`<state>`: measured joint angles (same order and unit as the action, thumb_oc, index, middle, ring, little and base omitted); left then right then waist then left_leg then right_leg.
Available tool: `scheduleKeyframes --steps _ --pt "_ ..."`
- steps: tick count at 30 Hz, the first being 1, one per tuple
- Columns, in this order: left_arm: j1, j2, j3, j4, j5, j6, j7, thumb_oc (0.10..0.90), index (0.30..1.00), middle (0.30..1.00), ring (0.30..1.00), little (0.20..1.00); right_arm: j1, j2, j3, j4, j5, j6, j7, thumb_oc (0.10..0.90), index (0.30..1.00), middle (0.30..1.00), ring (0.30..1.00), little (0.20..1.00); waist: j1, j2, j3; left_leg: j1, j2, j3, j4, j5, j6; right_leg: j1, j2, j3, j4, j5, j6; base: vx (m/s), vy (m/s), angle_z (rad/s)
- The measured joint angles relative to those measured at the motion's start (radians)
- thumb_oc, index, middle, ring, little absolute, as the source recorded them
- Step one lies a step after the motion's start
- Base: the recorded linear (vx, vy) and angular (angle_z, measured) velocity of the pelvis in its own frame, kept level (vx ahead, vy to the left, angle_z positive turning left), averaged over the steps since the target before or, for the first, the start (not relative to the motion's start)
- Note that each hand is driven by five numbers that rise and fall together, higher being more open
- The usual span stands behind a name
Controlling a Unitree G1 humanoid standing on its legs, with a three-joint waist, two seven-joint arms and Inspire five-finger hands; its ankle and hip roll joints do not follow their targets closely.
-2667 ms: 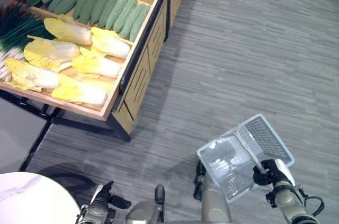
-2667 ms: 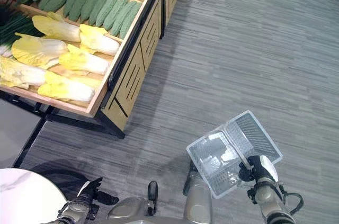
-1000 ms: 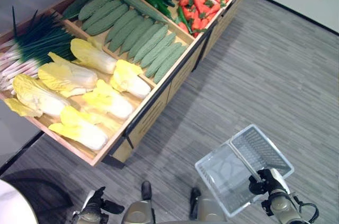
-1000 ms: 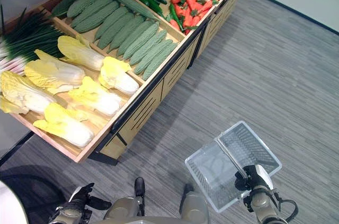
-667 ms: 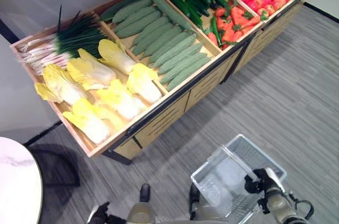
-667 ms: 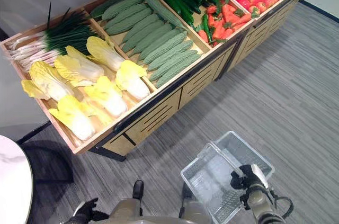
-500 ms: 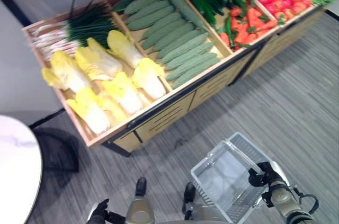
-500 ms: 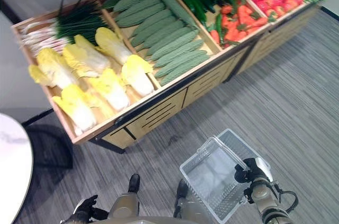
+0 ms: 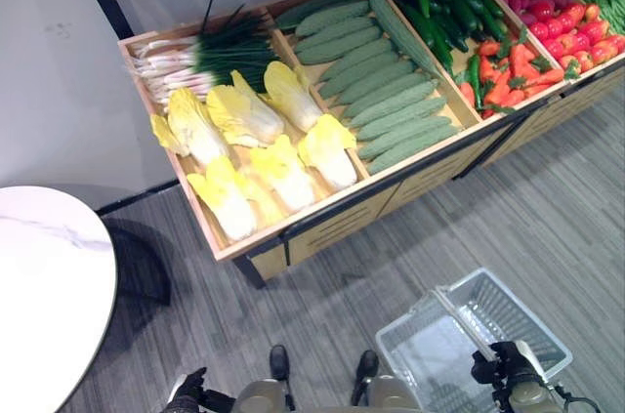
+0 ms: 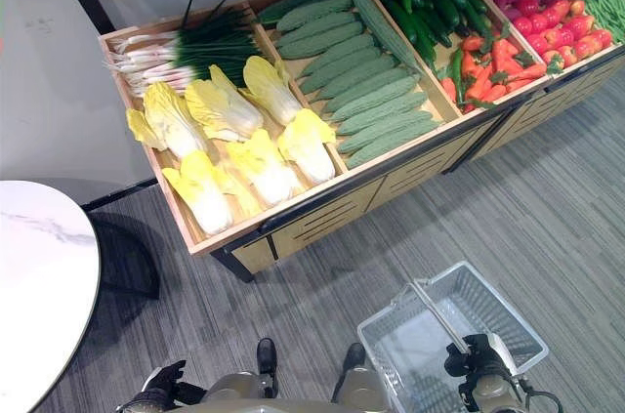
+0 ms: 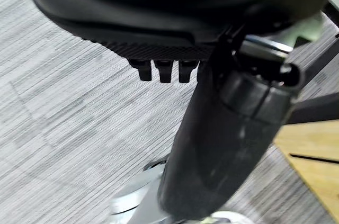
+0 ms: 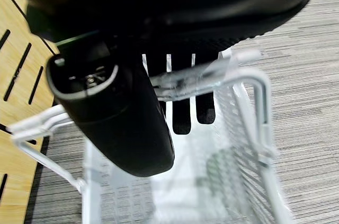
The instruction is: Get the vegetables into the basket
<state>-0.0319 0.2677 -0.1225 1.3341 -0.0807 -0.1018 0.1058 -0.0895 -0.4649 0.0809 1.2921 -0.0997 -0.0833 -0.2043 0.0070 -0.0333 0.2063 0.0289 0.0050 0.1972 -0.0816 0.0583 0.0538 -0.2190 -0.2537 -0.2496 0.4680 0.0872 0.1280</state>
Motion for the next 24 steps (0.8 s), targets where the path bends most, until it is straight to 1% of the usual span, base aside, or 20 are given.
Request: scheduleKeyframes --steps 1,2,4,5,6,8,9,10,11,12,13,14,16,17,19,21,22,24 --pt "-0.003 0.008 0.0 0.001 0.0 -0.001 0.001 0.9 1.0 1.0 1.0 1.0 0.01 0.0 0.0 0.002 0.001 0.0 0.001 0.4 0.3 0.3 0.3 0.3 0.003 -0.006 -0.004 0.018 -0.007 -0.014 -0.004 -0.015 0.016 -0.033 -0.007 0.05 0.052 -0.02 0.039 0.09 -0.015 0.38" --pt "-0.003 0.02 0.006 0.0 -0.005 -0.006 0.001 0.9 1.0 1.0 1.0 1.0 0.024 0.004 0.004 0.006 0.001 0.001 0.009 0.4 0.3 0.3 0.3 0.3 0.009 -0.011 -0.012 0.019 -0.014 -0.025 -0.01 -0.028 0.007 -0.039 -0.007 0.088 0.013 -0.033 0.053 0.1 -0.087 0.36" --pt "-0.007 0.047 0.016 -0.001 -0.021 -0.013 0.006 0.9 1.0 1.0 1.0 1.0 0.029 0.018 0.001 0.021 0.001 0.001 0.01 0.4 0.3 0.3 0.3 0.3 0.014 -0.043 -0.027 0.013 -0.035 -0.042 -0.01 -0.025 0.008 -0.031 -0.012 0.103 -0.171 -0.032 0.054 0.11 -0.121 0.36" --pt "-0.013 0.053 0.018 0.007 -0.022 -0.011 0.011 0.9 1.0 1.0 1.0 1.0 0.033 0.025 -0.01 0.029 0.01 0.0 0.01 0.4 0.3 0.3 0.3 0.3 0.009 -0.049 -0.032 0.008 -0.044 -0.064 -0.007 -0.022 0.002 -0.004 -0.009 0.108 -0.282 -0.025 0.056 0.11 -0.086 0.54" --pt "-0.016 0.057 0.018 0.009 -0.028 -0.01 0.019 0.9 1.0 1.0 1.0 1.0 0.035 0.034 -0.035 0.041 0.034 0.002 0.007 0.4 0.3 0.3 0.3 0.3 0.001 -0.049 -0.031 0.009 -0.049 -0.087 -0.007 -0.021 0.002 0.035 -0.007 0.112 -0.4 -0.002 0.055 0.08 -0.055 0.53" --pt "-0.015 0.062 0.026 0.01 -0.039 -0.01 0.021 0.9 1.0 1.0 1.0 1.0 0.048 0.04 -0.047 0.044 0.041 0.003 0.003 0.4 0.3 0.3 0.3 0.3 0.003 -0.052 -0.033 0.014 -0.054 -0.11 -0.007 -0.022 0.002 0.06 0.003 0.138 -0.477 0.04 0.056 0.06 -0.095 0.47" --pt "-0.011 0.062 0.05 0.014 -0.043 -0.01 0.023 0.9 1.0 1.0 1.0 1.0 0.061 0.045 -0.046 0.044 0.04 0.003 0.003 0.4 0.3 0.3 0.3 0.3 0.004 -0.052 -0.033 0.018 -0.055 -0.125 -0.006 -0.017 0.01 0.071 0.002 0.154 -0.486 0.051 0.048 0.11 -0.222 0.5" --pt "-0.007 0.068 0.06 0.017 -0.049 -0.01 0.026 0.9 1.0 1.0 1.0 1.0 0.065 0.053 -0.046 0.058 0.04 0.004 0.006 0.4 0.3 0.3 0.3 0.3 0.008 -0.055 -0.035 0.026 -0.055 -0.136 -0.006 -0.017 0.006 0.08 0.008 0.144 -0.491 0.067 0.042 0.11 -0.254 0.63" --pt "0.001 0.072 0.095 0.024 -0.049 -0.011 0.039 0.9 1.0 1.0 1.0 1.0 0.068 0.065 -0.046 0.091 0.04 0.006 0.006 0.4 0.3 0.3 0.3 0.3 0.015 -0.062 -0.043 0.039 -0.053 -0.16 -0.006 -0.027 -0.014 0.136 0.022 0.101 -0.541 0.103 0.026 0.11 -0.282 0.51" --pt "0.007 0.074 0.119 0.027 -0.05 -0.011 0.048 0.9 1.0 1.0 1.0 1.0 0.077 0.072 -0.046 0.098 0.04 0.007 0.006 0.4 0.3 0.3 0.3 0.3 0.018 -0.067 -0.056 0.037 -0.052 -0.165 -0.006 -0.032 -0.023 0.151 0.029 0.084 -0.562 0.12 0.016 0.06 -0.163 0.32" --pt "0.013 0.072 0.138 0.023 -0.057 -0.011 0.056 0.9 1.0 1.0 1.0 1.0 0.082 0.074 -0.046 0.1 0.04 0.008 0.006 0.4 0.3 0.3 0.3 0.3 0.032 -0.071 -0.066 0.039 -0.047 -0.163 -0.005 -0.042 -0.04 0.154 0.039 0.073 -0.56 0.113 0.021 0.06 -0.097 0.03" --pt "0.023 0.061 0.14 0.024 -0.057 -0.011 0.069 0.9 1.0 1.0 1.0 1.0 0.075 0.069 -0.046 0.096 0.04 0.008 0.001 0.4 0.3 0.3 0.3 0.3 0.033 -0.051 -0.071 0.037 -0.022 -0.162 -0.001 -0.046 -0.058 0.154 0.063 0.072 -0.557 0.115 0.018 0.05 -0.081 -0.03" --pt "0.03 0.053 0.152 0.03 -0.057 -0.008 0.072 0.9 1.0 1.0 1.0 1.0 0.065 0.064 -0.045 0.083 0.038 0.002 0.001 0.4 0.3 0.3 0.3 0.3 0.031 -0.034 -0.081 0.032 0.011 -0.159 0.011 -0.053 -0.075 0.156 0.095 0.067 -0.557 0.103 0.0 0.07 -0.121 -0.01" --pt "0.028 0.043 0.189 0.037 -0.059 -0.007 0.086 0.9 1.0 1.0 1.0 1.0 0.061 0.065 -0.034 0.073 0.037 -0.006 0.004 0.4 0.3 0.3 0.3 0.3 0.031 -0.027 -0.086 0.033 0.038 -0.16 0.026 -0.064 -0.094 0.168 0.121 0.056 -0.557 0.09 -0.019 0.07 -0.104 0.01" --pt "0.024 0.035 0.224 0.034 -0.08 -0.01 0.096 0.9 1.0 1.0 1.0 1.0 0.059 0.065 -0.035 0.068 0.037 -0.009 0.005 0.4 0.3 0.3 0.3 0.3 0.034 -0.027 -0.093 0.032 0.058 -0.161 0.032 -0.071 -0.107 0.173 0.141 0.049 -0.557 0.079 -0.035 0.05 -0.063 0.05" --pt "0.012 0.03 0.297 0.037 -0.127 -0.011 0.115 0.9 1.0 1.0 1.0 1.0 0.058 0.066 -0.035 0.066 0.037 -0.012 0.004 0.4 0.3 0.3 0.3 0.3 0.034 -0.031 -0.099 0.032 0.072 -0.16 0.033 -0.072 -0.116 0.173 0.153 0.049 -0.557 0.075 -0.043 0.05 -0.026 -0.03" --pt "0.004 0.035 0.346 0.036 -0.182 -0.011 0.164 0.9 1.0 1.0 1.0 1.0 0.061 0.067 -0.035 0.068 0.037 -0.011 0.003 0.4 0.3 0.3 0.3 0.3 0.033 -0.037 -0.108 0.032 0.081 -0.158 0.033 -0.073 -0.123 0.173 0.163 0.049 -0.557 0.07 -0.05 0.07 -0.03 -0.05" --pt "-0.01 0.047 0.446 0.025 -0.239 -0.011 0.235 0.9 1.0 1.0 1.0 1.0 0.066 0.067 -0.035 0.076 0.037 -0.009 0.0 0.4 0.3 0.3 0.3 0.3 0.032 -0.043 -0.114 0.032 0.086 -0.157 0.033 -0.071 -0.125 0.172 0.168 0.05 -0.557 0.065 -0.048 0.02 -0.01 -0.03"
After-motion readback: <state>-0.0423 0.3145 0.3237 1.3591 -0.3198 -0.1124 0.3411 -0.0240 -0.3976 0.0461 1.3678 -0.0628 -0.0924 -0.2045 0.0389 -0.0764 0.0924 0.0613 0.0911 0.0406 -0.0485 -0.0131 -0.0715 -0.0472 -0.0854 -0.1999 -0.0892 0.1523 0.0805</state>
